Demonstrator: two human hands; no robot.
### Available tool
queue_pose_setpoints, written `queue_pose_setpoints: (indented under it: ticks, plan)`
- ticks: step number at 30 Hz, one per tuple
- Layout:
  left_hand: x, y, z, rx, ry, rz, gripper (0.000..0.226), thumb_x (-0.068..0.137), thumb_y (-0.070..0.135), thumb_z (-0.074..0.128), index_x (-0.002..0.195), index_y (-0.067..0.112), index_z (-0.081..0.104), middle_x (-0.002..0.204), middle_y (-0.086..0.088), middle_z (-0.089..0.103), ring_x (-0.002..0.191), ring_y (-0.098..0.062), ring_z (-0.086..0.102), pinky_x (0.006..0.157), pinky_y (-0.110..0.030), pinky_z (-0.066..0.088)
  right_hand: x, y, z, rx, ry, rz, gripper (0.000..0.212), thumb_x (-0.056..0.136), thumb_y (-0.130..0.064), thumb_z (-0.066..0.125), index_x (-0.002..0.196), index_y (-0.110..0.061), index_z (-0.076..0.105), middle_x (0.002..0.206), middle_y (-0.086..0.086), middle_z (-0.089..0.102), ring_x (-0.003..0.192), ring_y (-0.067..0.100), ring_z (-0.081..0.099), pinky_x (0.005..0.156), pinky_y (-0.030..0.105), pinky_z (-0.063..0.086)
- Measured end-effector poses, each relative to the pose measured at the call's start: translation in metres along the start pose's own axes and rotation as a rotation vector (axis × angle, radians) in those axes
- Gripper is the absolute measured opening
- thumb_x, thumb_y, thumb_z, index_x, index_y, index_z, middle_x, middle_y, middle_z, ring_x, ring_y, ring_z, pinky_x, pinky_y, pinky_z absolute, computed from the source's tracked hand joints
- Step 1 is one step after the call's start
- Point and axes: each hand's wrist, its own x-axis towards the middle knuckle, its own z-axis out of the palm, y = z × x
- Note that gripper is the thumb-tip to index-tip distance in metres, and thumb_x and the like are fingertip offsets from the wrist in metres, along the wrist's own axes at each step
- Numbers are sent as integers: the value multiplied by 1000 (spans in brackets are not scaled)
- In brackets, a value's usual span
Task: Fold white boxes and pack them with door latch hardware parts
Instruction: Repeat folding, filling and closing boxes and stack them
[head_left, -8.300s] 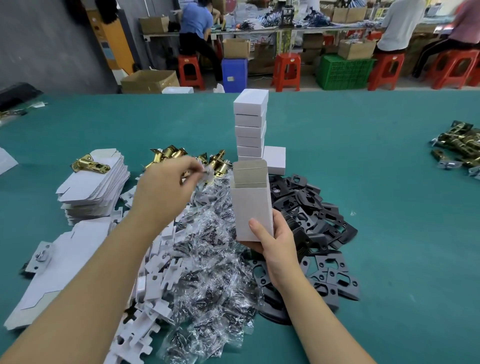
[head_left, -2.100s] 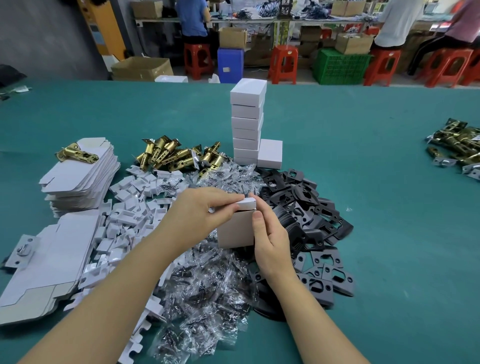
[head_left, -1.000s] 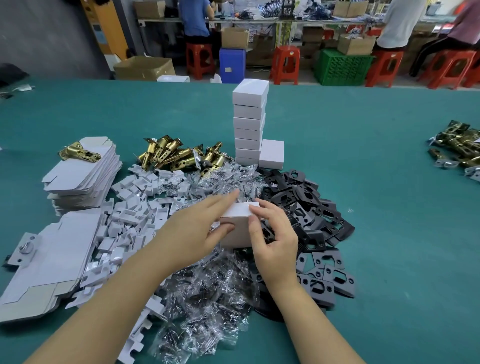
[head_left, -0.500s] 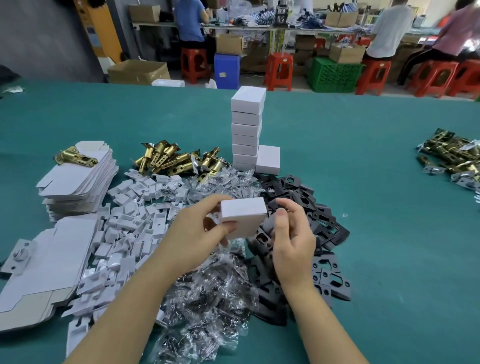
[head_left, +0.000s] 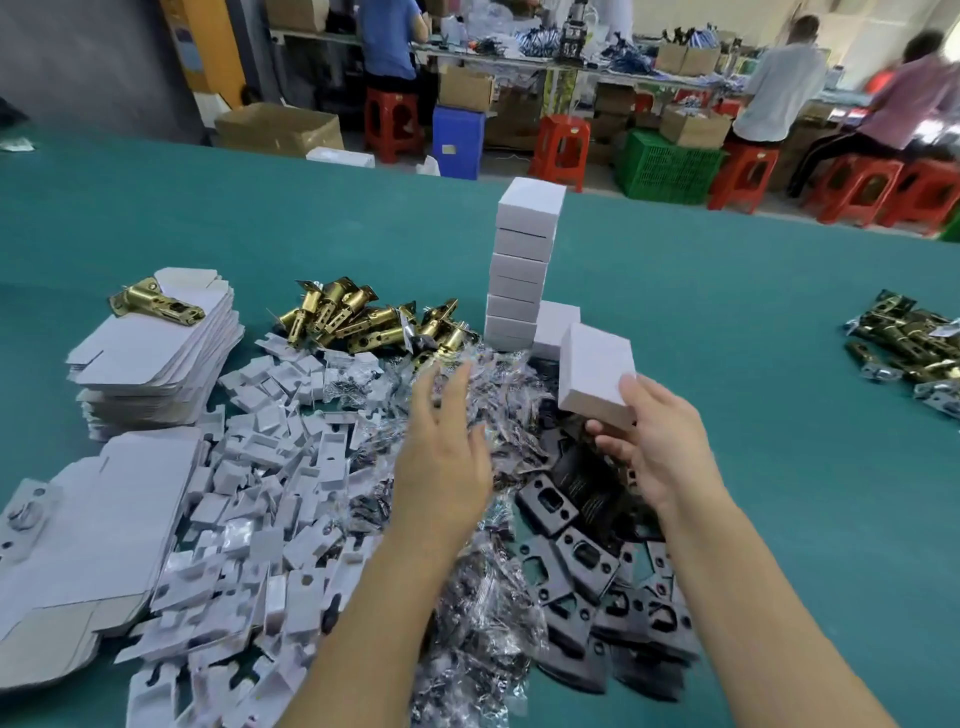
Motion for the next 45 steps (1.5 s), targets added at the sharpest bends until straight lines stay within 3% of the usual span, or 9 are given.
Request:
queue_pose_setpoints:
  ticks: [3,7,11,14,24,28,39,42,45]
  plan:
    - [6,-14,14,2,-59,-128,61,98,27,55,154,35,30,164,4,7,72,8,40,53,-6,29,47,-15,6,-30,47,13,16,106,-20,57,118,-11,59,98,16,69,51,17,68,47,24,57]
    - [15,-18,20,10,-90,-162,55,100,32,55,152,32,36,162,9,13,97,-7,59,74,-18,50,100,-24,27,-57,69,-14,24,107,-19,55,129,-12,53,93,14,65,57,21,67,50,25,60]
    - [17,-19,23,11,-124,-174,52,101,33,54,151,32,39,162,10,16,87,-5,59,59,-10,34,139,-21,41,-123,119,-16,35,106,-19,55,140,-10,53,109,18,65,57,23,65,49,24,59]
    - [17,-21,25,5,-125,-183,53,100,33,54,151,32,39,162,10,15,84,-6,60,64,-13,40,159,-12,46,-236,142,-18,42,108,-21,51,147,-8,48,115,21,64,55,22,63,47,23,58]
    - [17,-24,26,14,-133,-166,52,101,37,53,151,33,38,158,14,21,80,-7,59,78,-24,54,182,5,49,-765,155,-152,37,110,-34,35,132,-19,60,75,-2,63,48,12,62,44,24,41]
    - [17,-24,25,14,-138,-157,51,101,37,52,150,33,40,157,11,24,83,-7,59,81,-25,56,184,12,52,-763,137,-128,43,110,-33,34,147,-19,52,72,6,66,48,16,60,45,23,45]
    - [16,-24,28,38,-133,-120,48,102,36,50,149,30,42,154,9,31,99,-12,62,88,-28,53,179,7,53,-788,78,-89,52,109,-45,32,145,-10,47,77,13,70,45,18,61,44,23,46]
    - [18,-27,30,22,-124,-124,47,101,35,51,148,30,44,154,8,32,97,-9,60,82,-22,47,161,1,45,-752,117,-56,64,108,-47,33,160,-11,25,94,16,71,51,17,60,49,26,44]
    - [17,-26,32,29,-117,-108,47,101,34,51,147,29,45,153,7,34,109,-9,57,89,-23,46,116,-4,34,-624,176,-152,56,107,-37,42,158,-16,33,129,6,63,56,10,63,55,27,48]
